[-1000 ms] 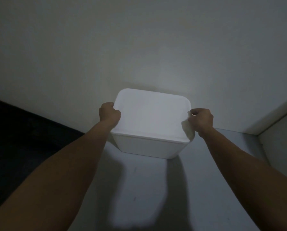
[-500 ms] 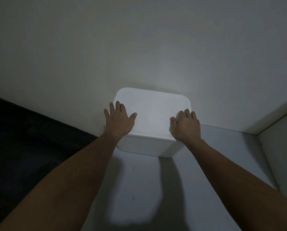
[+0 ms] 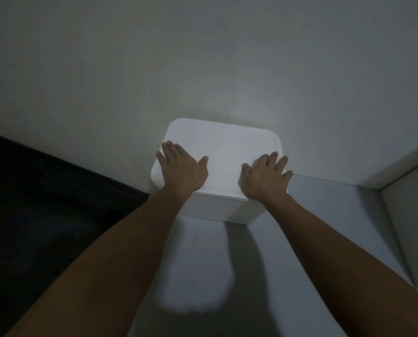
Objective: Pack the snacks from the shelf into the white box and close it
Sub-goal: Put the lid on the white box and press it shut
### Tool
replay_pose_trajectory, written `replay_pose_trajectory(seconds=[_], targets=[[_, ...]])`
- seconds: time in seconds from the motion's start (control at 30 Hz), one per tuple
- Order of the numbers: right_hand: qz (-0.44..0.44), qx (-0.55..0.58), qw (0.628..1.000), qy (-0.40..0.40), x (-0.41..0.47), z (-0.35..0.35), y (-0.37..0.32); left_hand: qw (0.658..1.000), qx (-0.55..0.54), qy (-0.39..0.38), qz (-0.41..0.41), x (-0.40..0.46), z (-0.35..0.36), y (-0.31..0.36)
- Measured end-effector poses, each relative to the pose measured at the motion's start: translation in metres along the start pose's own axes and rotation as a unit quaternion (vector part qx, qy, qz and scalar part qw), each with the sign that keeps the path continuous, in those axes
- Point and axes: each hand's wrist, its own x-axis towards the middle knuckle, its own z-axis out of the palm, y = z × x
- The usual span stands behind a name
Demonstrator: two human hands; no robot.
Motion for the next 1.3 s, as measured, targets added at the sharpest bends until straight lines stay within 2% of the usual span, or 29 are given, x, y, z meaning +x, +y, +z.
replay_pose_trajectory(seconds=[0.17, 0.23, 0.43, 0.6, 0.87, 1.03, 1.13, 1.23, 1.3], targets=[[-0.020, -0.010, 0.998, 0.059, -0.009, 0.007, 0.001, 0.997, 0.002, 0.078, 0.012, -0.010, 0.009, 0.000], [-0.021, -0.018, 0.998, 0.059, -0.010, 0.008, 0.002, 0.996, 0.007, 0.090, 0.017, -0.011, 0.009, -0.001], [0.035, -0.013, 0.999, 0.008, -0.008, 0.003, -0.017, 0.995, 0.000, 0.103, 0.013, -0.009, 0.009, 0.000], [-0.056, -0.003, 0.996, 0.070, -0.022, 0.012, -0.026, 0.995, -0.014, 0.098, 0.017, -0.007, 0.008, -0.004], [-0.070, -0.004, 0.995, 0.073, -0.020, 0.017, -0.024, 0.991, 0.005, 0.096, 0.095, 0.025, -0.027, -0.034], [-0.065, -0.001, 0.995, 0.072, -0.016, 0.018, -0.025, 0.955, -0.096, 0.215, 0.180, 0.019, -0.002, -0.053], [-0.071, -0.005, 0.994, 0.082, -0.014, 0.012, -0.024, 0.955, -0.135, 0.207, 0.162, 0.021, 0.001, -0.053], [-0.120, -0.024, 0.983, 0.136, -0.003, 0.004, -0.008, 0.948, -0.165, 0.221, 0.159, 0.022, 0.003, -0.053], [-0.129, 0.006, 0.976, 0.175, 0.005, 0.003, 0.009, 0.943, -0.177, 0.229, 0.162, 0.022, 0.005, -0.055]])
